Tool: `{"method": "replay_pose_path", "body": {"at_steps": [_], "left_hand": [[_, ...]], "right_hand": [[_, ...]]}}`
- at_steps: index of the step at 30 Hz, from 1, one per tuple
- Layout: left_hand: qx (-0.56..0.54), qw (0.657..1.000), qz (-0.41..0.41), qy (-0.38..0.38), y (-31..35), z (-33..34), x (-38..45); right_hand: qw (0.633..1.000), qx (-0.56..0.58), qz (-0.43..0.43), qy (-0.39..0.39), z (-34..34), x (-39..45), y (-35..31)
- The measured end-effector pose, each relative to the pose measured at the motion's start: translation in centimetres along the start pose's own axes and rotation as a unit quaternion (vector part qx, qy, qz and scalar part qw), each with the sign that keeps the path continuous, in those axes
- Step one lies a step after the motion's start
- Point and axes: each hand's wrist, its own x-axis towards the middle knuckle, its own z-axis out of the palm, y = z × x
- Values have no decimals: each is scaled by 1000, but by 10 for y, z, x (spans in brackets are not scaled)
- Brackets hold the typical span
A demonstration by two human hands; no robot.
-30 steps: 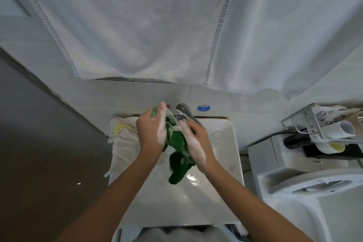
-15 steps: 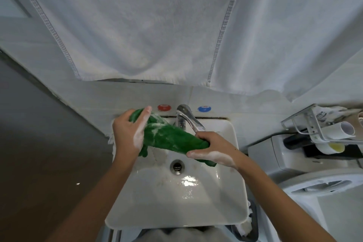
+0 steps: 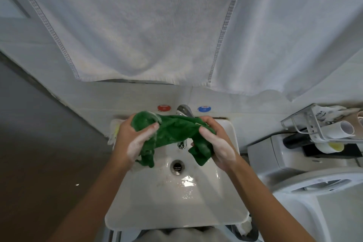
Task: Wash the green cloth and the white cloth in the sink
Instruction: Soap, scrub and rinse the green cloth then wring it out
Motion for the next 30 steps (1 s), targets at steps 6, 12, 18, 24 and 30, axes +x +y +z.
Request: {"method": "replay_pose_path", "body": {"at_steps": [6,12,18,24,30], "left_hand": [[3,1000,11,-18,-7,35,-16],[-23,992,18,119,-11,67,-22],[63,988,66,124,-13,76,-29],[77,984,101,126,-18,81,-25],[73,979,88,171,-13,68,8]], "right_hand": [[991,-35,-63,108,33,19,6],[974,-67,-125,177,61,23,17],[953,-90,-85,278,63,36,17],[967,-147,-23,208,54,30,16],[964,-89,-10,251,77,26,32]]}}
